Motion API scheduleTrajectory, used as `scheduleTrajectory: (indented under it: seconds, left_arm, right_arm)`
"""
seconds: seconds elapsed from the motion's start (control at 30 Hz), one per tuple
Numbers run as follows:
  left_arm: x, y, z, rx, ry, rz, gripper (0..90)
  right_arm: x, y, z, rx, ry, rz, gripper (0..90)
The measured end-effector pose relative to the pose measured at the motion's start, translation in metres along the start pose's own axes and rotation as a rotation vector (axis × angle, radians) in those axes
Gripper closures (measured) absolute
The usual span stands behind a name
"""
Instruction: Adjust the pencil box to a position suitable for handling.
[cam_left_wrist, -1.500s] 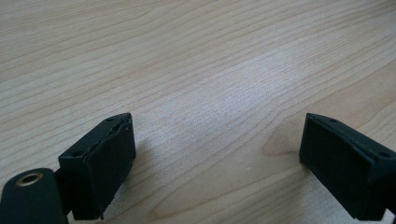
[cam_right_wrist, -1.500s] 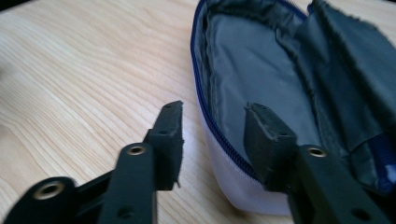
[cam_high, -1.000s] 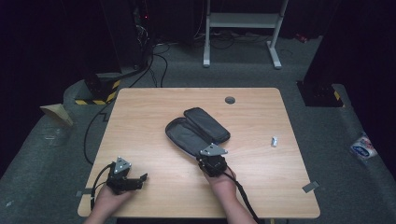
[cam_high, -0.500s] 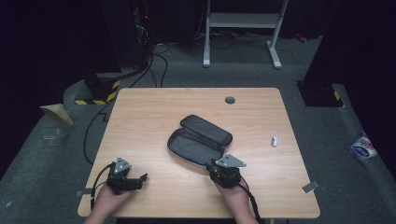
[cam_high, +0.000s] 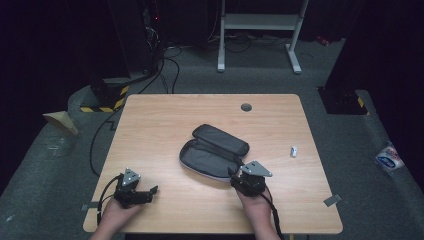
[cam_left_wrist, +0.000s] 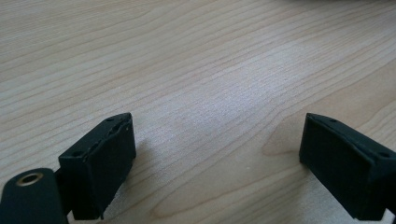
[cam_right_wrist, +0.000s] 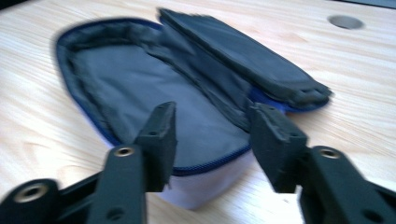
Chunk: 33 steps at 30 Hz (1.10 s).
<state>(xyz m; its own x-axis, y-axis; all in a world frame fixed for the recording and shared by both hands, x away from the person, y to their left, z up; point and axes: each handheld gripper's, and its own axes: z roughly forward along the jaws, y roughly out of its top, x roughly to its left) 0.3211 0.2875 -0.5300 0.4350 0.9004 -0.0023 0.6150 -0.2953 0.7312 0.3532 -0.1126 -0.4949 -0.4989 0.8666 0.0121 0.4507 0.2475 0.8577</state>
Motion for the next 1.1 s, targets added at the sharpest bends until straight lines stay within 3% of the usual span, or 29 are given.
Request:
scheduleTrajectory:
  seconds: [0.13,0.23,0.57,0.8,0.93,1.1]
  left_arm:
    - [0.0,0.0,0.0,0.0,0.0,0.0,10.9]
    - [0.0,0.0,0.0,0.0,0.0,0.0,10.9]
    - [0.0,0.0,0.0,0.0,0.001,0.001,11.0]
    - [0.0,0.0,0.0,0.0,0.0,0.001,11.0]
    - [0.0,0.0,0.0,0.0,0.0,0.002,11.0]
    - [0.0,0.0,0.0,0.0,0.001,0.002,11.0]
  right_arm:
    - [-0.005,-0.002,0.003,0.03,-0.027,0.032,42.1]
    - [-0.006,-0.004,0.004,0.039,-0.015,0.048,42.6]
    - [-0.021,-0.008,0.002,0.048,-0.042,0.066,45.9]
    - [-0.042,-0.01,-0.004,0.043,-0.09,0.098,46.9]
    - [-0.062,-0.012,-0.011,0.032,-0.12,0.146,48.2]
    - [-0.072,-0.012,-0.021,-0.007,-0.103,0.182,49.7]
